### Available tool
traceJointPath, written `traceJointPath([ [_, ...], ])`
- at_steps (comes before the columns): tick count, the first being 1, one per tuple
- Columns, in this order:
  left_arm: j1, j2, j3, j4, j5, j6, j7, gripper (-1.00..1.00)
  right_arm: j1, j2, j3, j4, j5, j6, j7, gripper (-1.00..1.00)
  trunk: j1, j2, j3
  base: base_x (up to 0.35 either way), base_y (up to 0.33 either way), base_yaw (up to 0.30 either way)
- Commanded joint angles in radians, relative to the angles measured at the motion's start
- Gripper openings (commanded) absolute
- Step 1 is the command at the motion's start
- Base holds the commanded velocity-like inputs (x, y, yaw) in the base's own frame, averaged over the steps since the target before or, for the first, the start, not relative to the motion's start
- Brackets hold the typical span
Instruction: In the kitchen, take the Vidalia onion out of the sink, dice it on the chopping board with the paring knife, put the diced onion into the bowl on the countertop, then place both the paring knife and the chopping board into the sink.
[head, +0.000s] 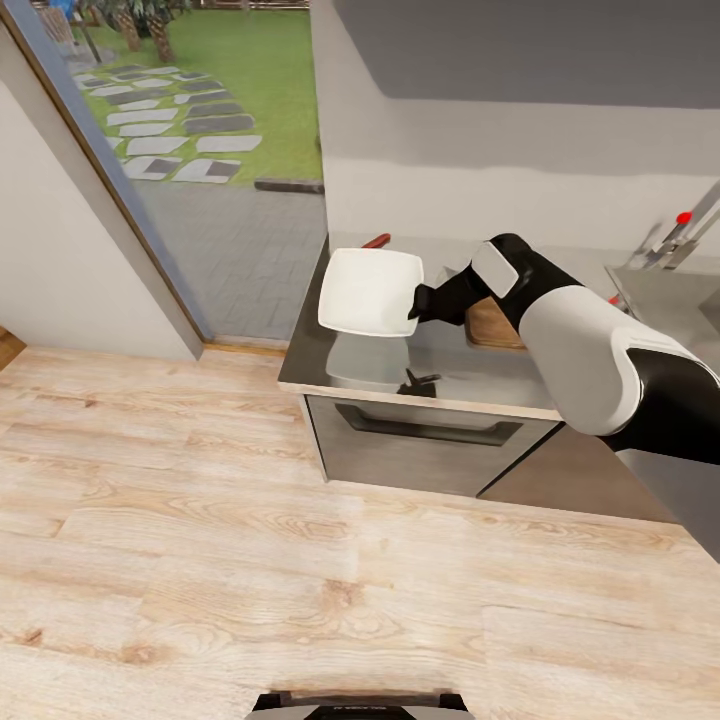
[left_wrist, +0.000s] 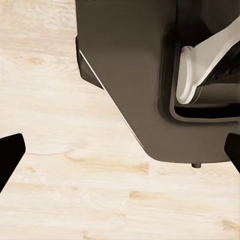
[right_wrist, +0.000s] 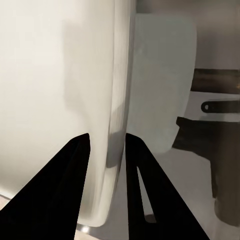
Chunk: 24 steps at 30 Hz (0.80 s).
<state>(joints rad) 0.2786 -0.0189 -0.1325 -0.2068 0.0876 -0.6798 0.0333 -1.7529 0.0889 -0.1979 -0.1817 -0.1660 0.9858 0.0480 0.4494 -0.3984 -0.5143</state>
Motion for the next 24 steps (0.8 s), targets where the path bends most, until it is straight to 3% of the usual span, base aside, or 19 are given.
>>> traceJointPath([
  [1,0.001,0.0,-0.009,-0.001,0.009,-0.001,0.003,1.0,0.0,0.0,-0.002,-0.002,-0.006,0.004,0.001,-1.0,0.001,-0.002,-0.001,0.0,0.0,0.0],
  [24,0.001,0.0,-0.009,0.007,0.009,-0.001,0.003,1.0,0.0,-0.001,0.009,0.021,-0.004,0.004,0.001,-1.0,0.001,-0.002,-0.001,0.0,0.0,0.0],
])
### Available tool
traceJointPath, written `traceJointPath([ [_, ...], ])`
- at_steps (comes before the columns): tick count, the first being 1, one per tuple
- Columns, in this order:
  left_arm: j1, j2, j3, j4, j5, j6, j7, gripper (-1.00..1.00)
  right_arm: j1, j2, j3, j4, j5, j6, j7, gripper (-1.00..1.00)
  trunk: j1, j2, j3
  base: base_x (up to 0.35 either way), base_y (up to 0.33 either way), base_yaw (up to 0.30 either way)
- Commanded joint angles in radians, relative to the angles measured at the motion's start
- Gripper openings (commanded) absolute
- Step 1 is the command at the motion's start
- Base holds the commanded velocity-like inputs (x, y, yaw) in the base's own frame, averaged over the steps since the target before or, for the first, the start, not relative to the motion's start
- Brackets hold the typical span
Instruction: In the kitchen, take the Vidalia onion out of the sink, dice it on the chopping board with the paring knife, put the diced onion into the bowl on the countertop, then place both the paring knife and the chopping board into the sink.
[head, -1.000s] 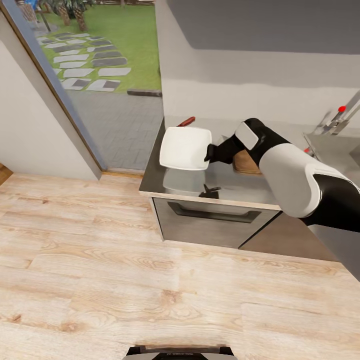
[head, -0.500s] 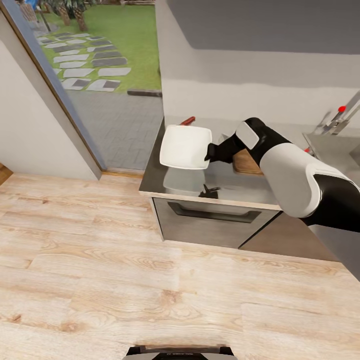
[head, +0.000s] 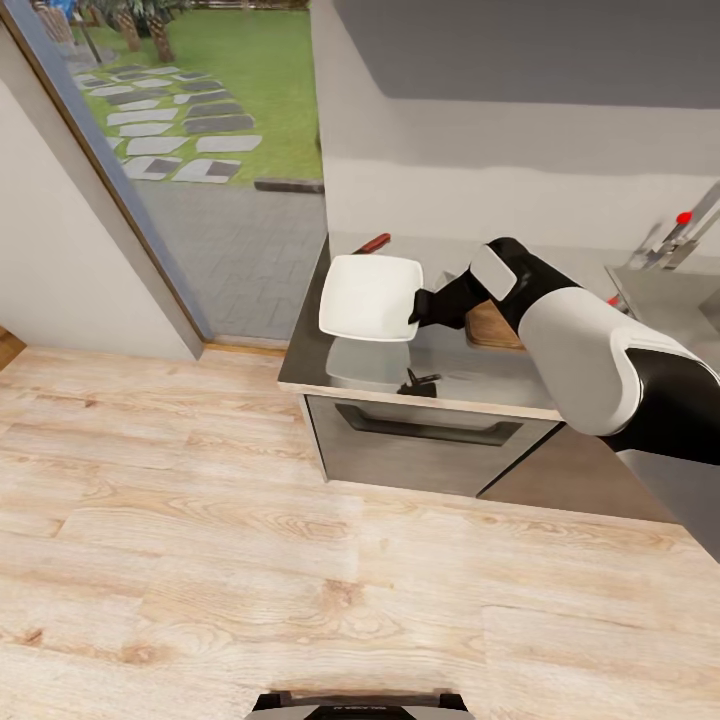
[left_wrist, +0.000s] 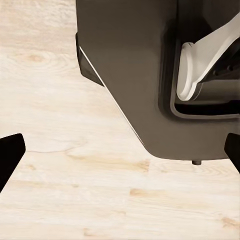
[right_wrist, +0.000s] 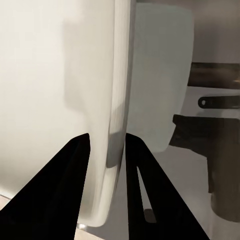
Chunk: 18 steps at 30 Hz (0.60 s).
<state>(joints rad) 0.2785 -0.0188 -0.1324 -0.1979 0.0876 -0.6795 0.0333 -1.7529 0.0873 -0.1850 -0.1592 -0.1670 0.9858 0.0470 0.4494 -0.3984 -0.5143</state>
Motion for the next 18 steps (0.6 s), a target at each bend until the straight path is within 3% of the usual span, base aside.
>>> traceJointPath([
  [1,0.001,0.0,-0.009,-0.002,0.009,-0.001,0.003,1.0,0.0,0.0,-0.004,-0.001,-0.003,0.004,0.002,-1.0,0.001,-0.002,-0.001,0.0,0.0,0.0],
  [14,0.001,0.0,-0.009,-0.002,0.009,-0.002,0.003,1.0,0.0,-0.002,-0.005,0.019,-0.002,0.004,0.001,-1.0,0.001,-0.002,-0.001,0.002,0.0,0.0],
  [18,0.001,0.0,-0.009,-0.002,0.009,-0.002,0.003,1.0,0.0,-0.002,-0.005,0.03,-0.002,0.004,0.001,-1.0,0.001,-0.002,-0.001,0.142,0.0,0.0],
])
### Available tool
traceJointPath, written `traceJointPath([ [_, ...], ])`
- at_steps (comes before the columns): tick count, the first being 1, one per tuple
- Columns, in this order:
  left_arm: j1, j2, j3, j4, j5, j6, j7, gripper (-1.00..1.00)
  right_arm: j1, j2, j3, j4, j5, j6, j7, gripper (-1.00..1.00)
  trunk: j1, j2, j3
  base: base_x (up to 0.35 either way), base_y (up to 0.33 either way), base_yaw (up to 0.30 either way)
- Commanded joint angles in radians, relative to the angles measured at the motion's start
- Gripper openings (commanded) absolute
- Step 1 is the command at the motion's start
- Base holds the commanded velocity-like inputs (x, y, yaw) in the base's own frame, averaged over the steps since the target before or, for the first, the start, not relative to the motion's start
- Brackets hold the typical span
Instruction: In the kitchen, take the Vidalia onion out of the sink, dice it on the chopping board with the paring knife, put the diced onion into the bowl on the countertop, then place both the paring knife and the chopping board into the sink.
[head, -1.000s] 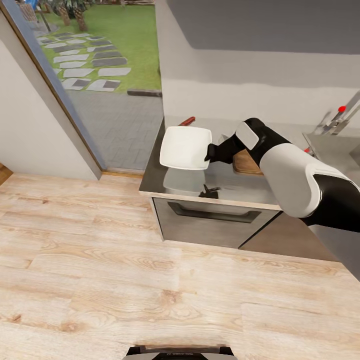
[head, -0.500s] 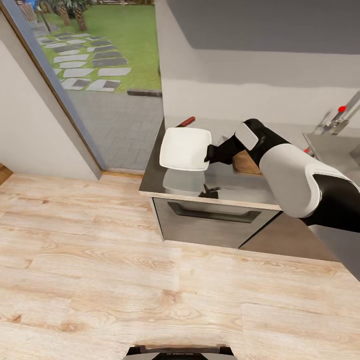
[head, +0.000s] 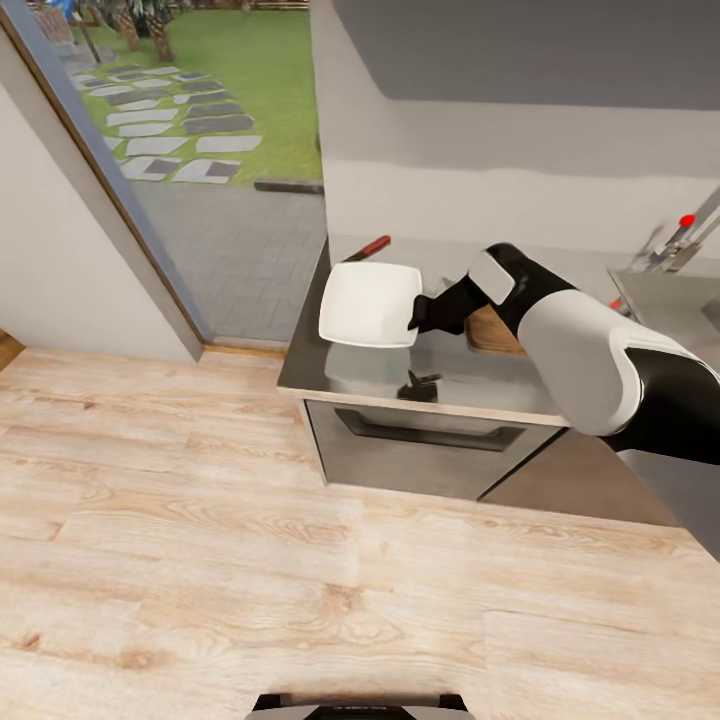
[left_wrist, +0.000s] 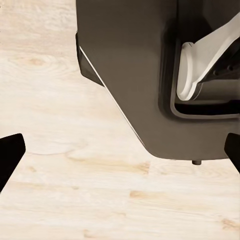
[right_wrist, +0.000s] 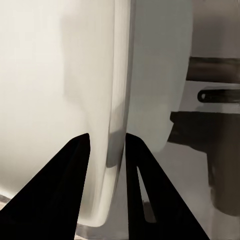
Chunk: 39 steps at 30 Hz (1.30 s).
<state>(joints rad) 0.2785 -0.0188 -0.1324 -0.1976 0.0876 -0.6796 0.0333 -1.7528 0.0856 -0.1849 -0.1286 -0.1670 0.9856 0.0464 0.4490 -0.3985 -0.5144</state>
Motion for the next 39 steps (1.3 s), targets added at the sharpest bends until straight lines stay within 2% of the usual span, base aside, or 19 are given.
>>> traceJointPath([
  [1,0.001,0.0,-0.009,-0.001,0.009,-0.001,0.003,1.0,-0.001,0.0,-0.005,0.007,-0.002,0.004,0.002,-1.0,0.001,-0.002,-0.001,0.202,0.0,0.0],
  [39,0.001,0.0,-0.009,0.003,0.009,-0.001,0.003,1.0,-0.001,0.0,-0.005,0.029,-0.003,0.004,0.003,-1.0,0.001,-0.002,-0.001,0.017,0.0,0.0],
])
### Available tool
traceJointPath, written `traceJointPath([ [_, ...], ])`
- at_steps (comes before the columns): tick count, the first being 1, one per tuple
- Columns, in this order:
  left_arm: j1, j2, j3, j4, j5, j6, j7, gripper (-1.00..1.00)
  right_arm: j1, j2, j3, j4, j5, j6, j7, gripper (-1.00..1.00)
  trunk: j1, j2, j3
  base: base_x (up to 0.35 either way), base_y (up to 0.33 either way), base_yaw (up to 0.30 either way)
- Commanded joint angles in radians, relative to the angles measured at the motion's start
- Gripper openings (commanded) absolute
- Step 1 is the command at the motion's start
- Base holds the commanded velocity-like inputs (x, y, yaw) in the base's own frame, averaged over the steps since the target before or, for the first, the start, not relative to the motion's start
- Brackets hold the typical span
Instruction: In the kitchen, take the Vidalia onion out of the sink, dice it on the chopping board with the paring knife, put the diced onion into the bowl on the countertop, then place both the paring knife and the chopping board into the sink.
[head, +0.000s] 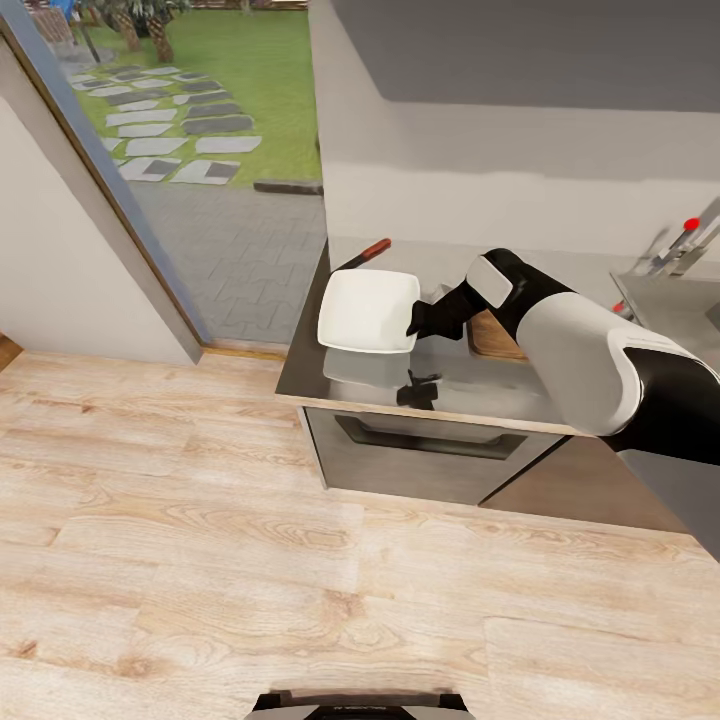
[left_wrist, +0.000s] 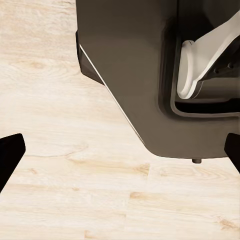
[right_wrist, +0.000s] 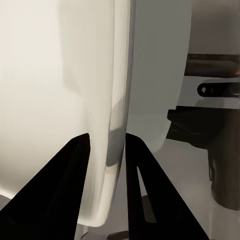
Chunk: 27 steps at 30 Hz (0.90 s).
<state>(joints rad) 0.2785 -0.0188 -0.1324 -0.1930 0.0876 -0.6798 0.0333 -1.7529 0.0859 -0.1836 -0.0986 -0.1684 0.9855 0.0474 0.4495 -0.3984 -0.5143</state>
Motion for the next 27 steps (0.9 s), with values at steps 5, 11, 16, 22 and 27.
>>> traceJointPath([
  [5,0.001,0.0,-0.009,-0.002,0.009,-0.001,0.003,1.0,0.0,-0.001,-0.007,-0.001,-0.002,0.004,0.002,-1.0,0.001,-0.002,-0.001,0.0,0.0,0.0],
  [11,0.001,0.0,-0.009,-0.002,0.009,-0.001,0.003,1.0,0.0,-0.001,-0.007,-0.001,-0.002,0.004,0.002,-1.0,0.001,-0.002,-0.001,0.0,0.0,0.0],
  [16,0.001,0.0,-0.009,-0.001,0.009,-0.001,0.003,1.0,0.0,0.0,-0.007,-0.001,-0.002,0.004,0.002,-1.0,0.001,-0.002,-0.001,0.0,0.0,0.0],
  [22,0.001,0.0,-0.009,-0.001,0.009,-0.001,0.003,1.0,0.0,-0.001,-0.007,-0.001,-0.002,0.004,0.002,-1.0,0.001,-0.002,-0.001,0.0,0.0,0.0],
  [27,0.001,0.0,-0.009,-0.001,0.009,-0.001,0.003,1.0,0.0,-0.001,-0.007,-0.001,-0.002,0.004,0.002,-1.0,0.001,-0.002,-0.001,0.0,0.0,0.0],
])
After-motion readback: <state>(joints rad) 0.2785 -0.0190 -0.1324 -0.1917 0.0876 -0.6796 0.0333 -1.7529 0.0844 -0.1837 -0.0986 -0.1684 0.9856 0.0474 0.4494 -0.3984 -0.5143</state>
